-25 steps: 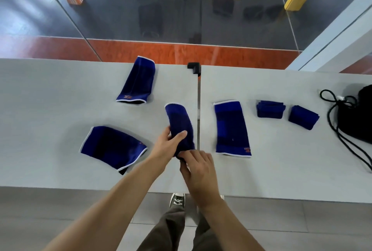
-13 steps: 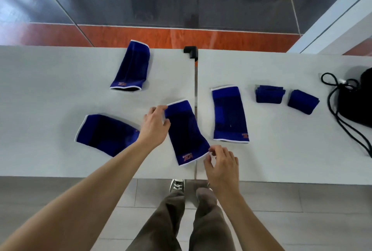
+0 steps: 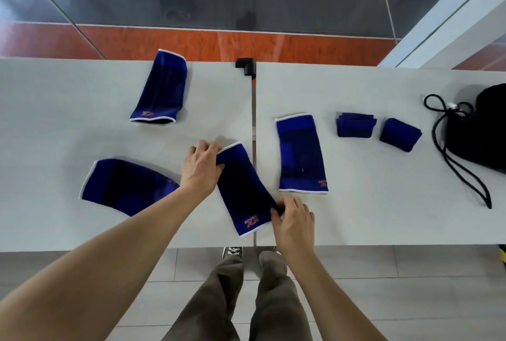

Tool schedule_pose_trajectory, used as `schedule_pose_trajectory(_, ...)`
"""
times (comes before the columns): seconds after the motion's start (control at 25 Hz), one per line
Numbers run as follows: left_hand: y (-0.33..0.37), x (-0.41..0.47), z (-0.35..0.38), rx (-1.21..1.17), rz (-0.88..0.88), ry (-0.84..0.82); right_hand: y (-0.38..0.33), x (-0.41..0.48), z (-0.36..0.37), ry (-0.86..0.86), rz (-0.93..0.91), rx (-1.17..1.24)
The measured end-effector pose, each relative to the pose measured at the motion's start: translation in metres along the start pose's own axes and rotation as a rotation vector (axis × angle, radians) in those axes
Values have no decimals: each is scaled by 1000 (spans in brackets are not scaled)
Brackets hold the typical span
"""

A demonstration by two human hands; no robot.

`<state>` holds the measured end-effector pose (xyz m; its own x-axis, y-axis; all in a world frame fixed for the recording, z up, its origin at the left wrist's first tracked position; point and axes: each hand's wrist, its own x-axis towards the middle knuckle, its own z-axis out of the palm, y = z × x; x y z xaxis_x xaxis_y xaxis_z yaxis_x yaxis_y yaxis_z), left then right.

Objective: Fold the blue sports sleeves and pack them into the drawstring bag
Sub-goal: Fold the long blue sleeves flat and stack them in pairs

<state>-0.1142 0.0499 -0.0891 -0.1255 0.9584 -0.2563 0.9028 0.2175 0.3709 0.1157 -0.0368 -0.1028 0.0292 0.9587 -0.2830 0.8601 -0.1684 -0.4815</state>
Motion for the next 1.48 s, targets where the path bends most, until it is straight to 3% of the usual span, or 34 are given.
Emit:
schedule_pose_trajectory(0.16,-1,9,-4,-177,-132,-79,0,4,-14,-33,38,204)
schedule_pose_trajectory(0.32,12,13,-16,-813,-414,-135,1,6,-31,-19,107,442)
schedule_pose_trajectory(0.44,33,19,-34,-1031,-417,-156,4,7,-43,48,116,482)
schedule_pose_trajectory(0.68,83,51,-37,-894,-304,-97,18,8,-69,49,86,442)
schedule_pose_trajectory(1.04,151,117,-6,-593,-60,-185,55,48,-84,94,96,196)
schedule_pose_trajectory(1.28,154,125,17,-447,-46,-137,61,67,-88,39,96,176)
schedule_pose_trajectory(1.48,158,123,23,-426,-67,-105,64,78,-97,-67,217,274)
